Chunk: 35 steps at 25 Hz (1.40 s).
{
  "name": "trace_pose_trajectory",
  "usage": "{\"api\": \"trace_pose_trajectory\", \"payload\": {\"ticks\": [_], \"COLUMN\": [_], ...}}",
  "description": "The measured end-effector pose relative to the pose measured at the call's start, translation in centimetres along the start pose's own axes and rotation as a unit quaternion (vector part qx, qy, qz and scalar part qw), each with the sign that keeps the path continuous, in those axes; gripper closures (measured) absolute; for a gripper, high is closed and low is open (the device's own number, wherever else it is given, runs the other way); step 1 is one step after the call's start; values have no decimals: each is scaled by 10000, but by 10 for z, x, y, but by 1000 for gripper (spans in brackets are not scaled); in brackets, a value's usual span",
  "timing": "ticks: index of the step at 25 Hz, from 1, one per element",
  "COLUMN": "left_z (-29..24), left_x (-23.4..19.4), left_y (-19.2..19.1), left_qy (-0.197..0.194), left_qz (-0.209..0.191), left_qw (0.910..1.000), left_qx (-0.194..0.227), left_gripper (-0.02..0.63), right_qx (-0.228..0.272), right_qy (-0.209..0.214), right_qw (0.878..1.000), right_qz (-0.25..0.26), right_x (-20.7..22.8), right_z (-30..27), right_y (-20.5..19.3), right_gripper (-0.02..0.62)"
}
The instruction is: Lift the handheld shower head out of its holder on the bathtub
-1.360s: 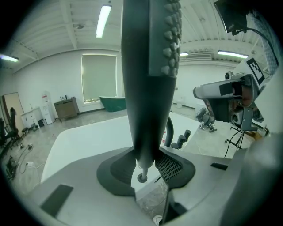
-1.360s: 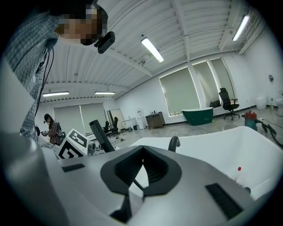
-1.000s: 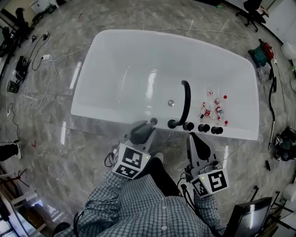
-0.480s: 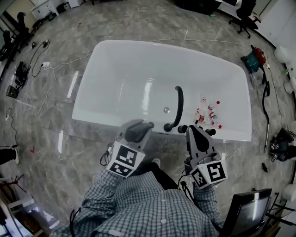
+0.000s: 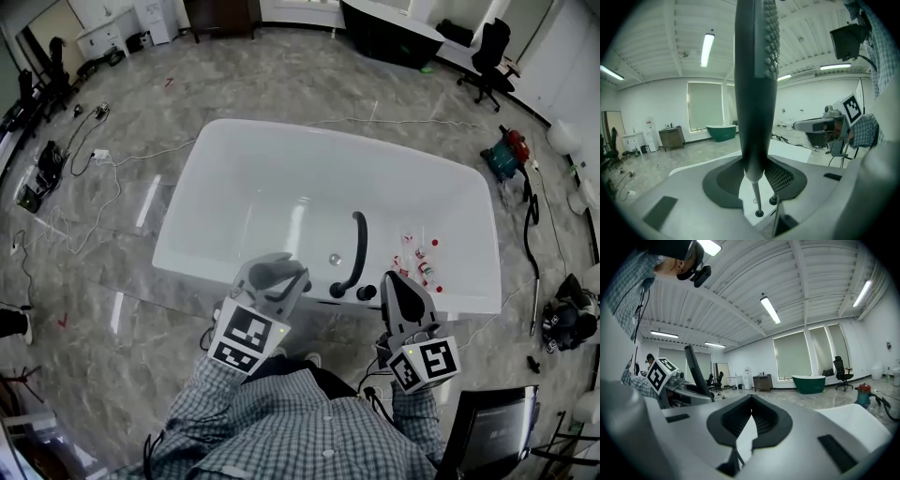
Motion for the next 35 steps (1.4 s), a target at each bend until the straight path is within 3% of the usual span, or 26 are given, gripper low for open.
{"api": "trace_pose_trajectory", "payload": {"ticks": [9,19,29,35], "left_z": [29,57,71,82], "left_x": [-1,-10,-14,-15], "left_y": [54,102,128,134], "left_qy": [35,34,170,-56], "left_qz": [-226,-170,-370,-137], "left_qw": [9983,9935,9885,9835], "left_qx": [529,1129,1456,1805], "left_gripper": [479,479,479,479], "right_qx": [378,706,987,1087], "right_qy": [-7,79,149,187], "right_qw": [9990,9969,9941,9930], "right_qz": [241,346,422,424], "right_x": [-9,-18,-27,-34], "right_z": [4,3,-1,-5], "right_y": [51,82,102,104], "right_gripper": [580,580,580,580]}}
Point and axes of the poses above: the fingertips, and each gripper's own axes: z backward along the fingers, x to its right, y out of its top, the point moved 2 cm from there along z, backward along the fingers, and after that the axes turned 9 degrees about -y, right-handed, at the moved point
